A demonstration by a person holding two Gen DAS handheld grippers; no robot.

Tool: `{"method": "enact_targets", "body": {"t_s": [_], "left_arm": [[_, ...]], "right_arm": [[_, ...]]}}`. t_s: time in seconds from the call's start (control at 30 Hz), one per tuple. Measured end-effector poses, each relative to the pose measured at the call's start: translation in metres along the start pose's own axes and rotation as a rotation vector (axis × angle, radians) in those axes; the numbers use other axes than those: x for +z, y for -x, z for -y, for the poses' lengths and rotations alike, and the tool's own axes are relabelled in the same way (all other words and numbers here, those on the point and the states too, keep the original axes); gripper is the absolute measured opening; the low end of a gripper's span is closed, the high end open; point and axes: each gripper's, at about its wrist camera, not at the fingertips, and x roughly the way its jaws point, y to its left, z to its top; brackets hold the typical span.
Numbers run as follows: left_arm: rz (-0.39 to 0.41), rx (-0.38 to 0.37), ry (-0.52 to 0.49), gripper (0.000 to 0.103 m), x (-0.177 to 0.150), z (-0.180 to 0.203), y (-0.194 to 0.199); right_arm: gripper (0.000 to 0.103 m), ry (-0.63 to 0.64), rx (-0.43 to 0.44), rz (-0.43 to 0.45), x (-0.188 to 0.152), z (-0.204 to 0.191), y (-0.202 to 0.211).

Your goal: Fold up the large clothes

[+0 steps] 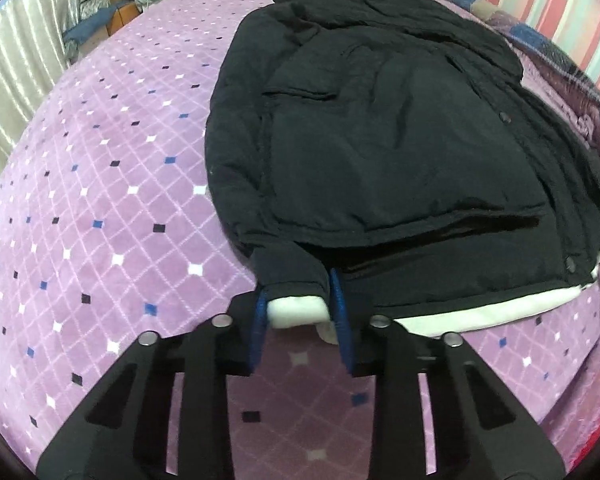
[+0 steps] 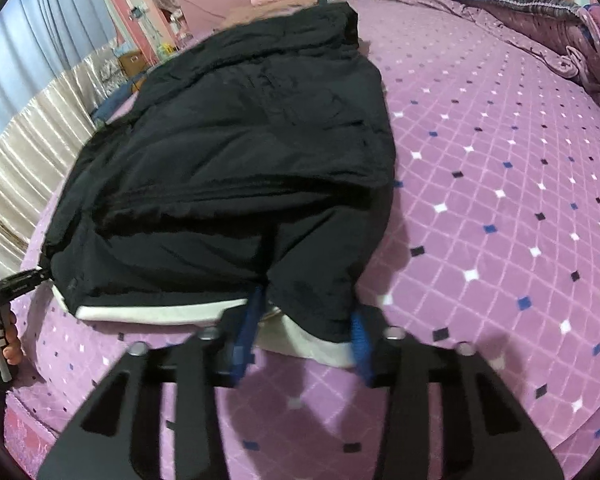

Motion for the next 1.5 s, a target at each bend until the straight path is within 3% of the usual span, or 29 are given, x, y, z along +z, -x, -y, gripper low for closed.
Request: {"method": "enact_targets", "body": {"t_s": [0.13,0.33,0.43,0.57,0.67,0.7,0.77,0.87,0.9,1.0,1.03,1.2,1.33,1.5], "left_arm": [[0.002,-0.035,0.009,0.02,0.004,-0.001,0.004],[0.089,-0.142,0.063,0.018,0.006,-0.008,0.05],[0.138,-0.156,0.079,0.017,0.002,-0.004,0.073],[0.131,-0.185,0.13,0.019,-0.007,-0.018,0.069],[0.078,-0.138,0.132,0.02,-0.011,-0.028,0.047],[0.067,-0.114,0.137,0.021,-0.012,-0.034,0.044],[0.054,-0.147,0.171,0.022,-0.012,-0.042,0.038],[0.038,-0.118,0.167,0.024,-0.011,-0.044,0.035],[0.041,-0.096,0.148,0.028,-0.011,-0.04,0.036],[0.058,-0.029,0.13,0.048,-0.013,-0.035,0.043],[0.057,-0.032,0.136,0.054,-0.015,-0.035,0.044],[0.057,-0.055,0.182,0.063,-0.018,-0.05,0.046],[0.063,-0.039,0.151,0.074,-0.007,-0.043,0.04],[-0.002,-0.059,0.111,0.079,-0.001,-0.032,0.018]], "right_arm": [[0.013,0.019,0.002,0.075,0.004,-0.005,0.018],[0.012,0.079,-0.05,0.258,0.025,-0.021,0.071],[0.011,0.104,-0.073,0.301,0.037,-0.023,0.09],[0.011,0.145,-0.098,0.222,0.037,-0.011,0.074],[0.011,0.191,-0.167,0.142,0.021,-0.008,0.052],[0.011,0.175,-0.156,0.115,0.014,-0.001,0.047],[0.013,0.13,-0.124,0.086,0.005,0.011,0.043],[0.018,0.119,-0.095,0.109,0.006,0.01,0.055],[0.02,0.116,-0.082,0.127,0.006,0.01,0.061],[0.048,0.077,-0.043,0.148,0.003,0.016,0.072],[0.052,0.066,-0.037,0.145,0.001,0.019,0.073],[0.053,-0.023,-0.001,0.103,0.007,0.03,0.059],[0.054,-0.062,0.02,0.045,0.019,0.028,0.031],[0.064,-0.07,0.023,0.013,0.008,0.026,0.013]]}}
